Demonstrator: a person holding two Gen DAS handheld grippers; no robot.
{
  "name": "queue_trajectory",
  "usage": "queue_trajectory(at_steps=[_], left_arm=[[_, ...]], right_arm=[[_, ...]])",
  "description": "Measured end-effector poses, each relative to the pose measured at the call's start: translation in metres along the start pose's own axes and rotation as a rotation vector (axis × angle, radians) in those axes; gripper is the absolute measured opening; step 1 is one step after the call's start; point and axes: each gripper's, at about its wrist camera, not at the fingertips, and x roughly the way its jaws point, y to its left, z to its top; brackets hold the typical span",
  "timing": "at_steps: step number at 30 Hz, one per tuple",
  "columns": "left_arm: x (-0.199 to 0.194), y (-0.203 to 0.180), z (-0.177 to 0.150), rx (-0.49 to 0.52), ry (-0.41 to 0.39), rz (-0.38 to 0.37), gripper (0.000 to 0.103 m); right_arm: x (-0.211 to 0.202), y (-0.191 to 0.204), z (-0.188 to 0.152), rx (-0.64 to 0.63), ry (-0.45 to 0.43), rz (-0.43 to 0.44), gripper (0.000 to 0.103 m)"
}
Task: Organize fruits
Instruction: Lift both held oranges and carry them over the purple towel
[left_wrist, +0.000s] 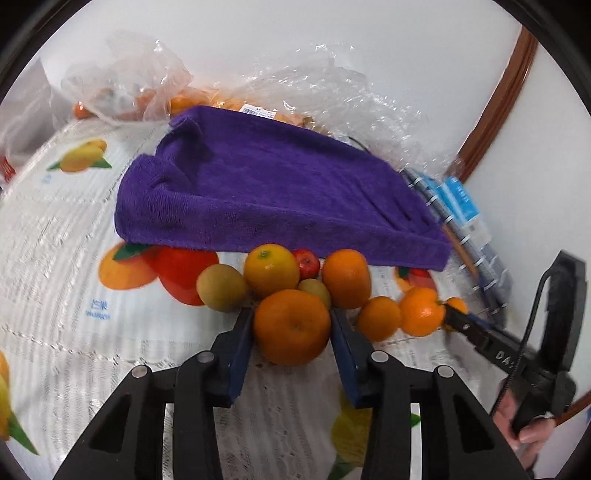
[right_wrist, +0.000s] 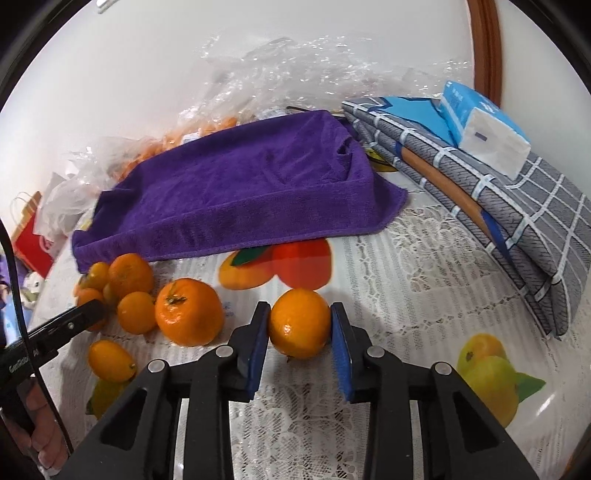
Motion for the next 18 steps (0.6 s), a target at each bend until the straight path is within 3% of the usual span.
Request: queue_trajectory(at_steps=[13,18], left_arm=[[-0.028,-0.002,-0.002,-0.002,-0.123,-0.068,0.039],[-0.036,0.003,0.000,-0.024,-0.130,-0.030,0.039]], right_arm=[[-0.013,0.001,-0.004,-0.008,-0.056,0.052,0.032],[-0.015,-0.002,-0.008,0.010,-0.025,0.067,0.032]])
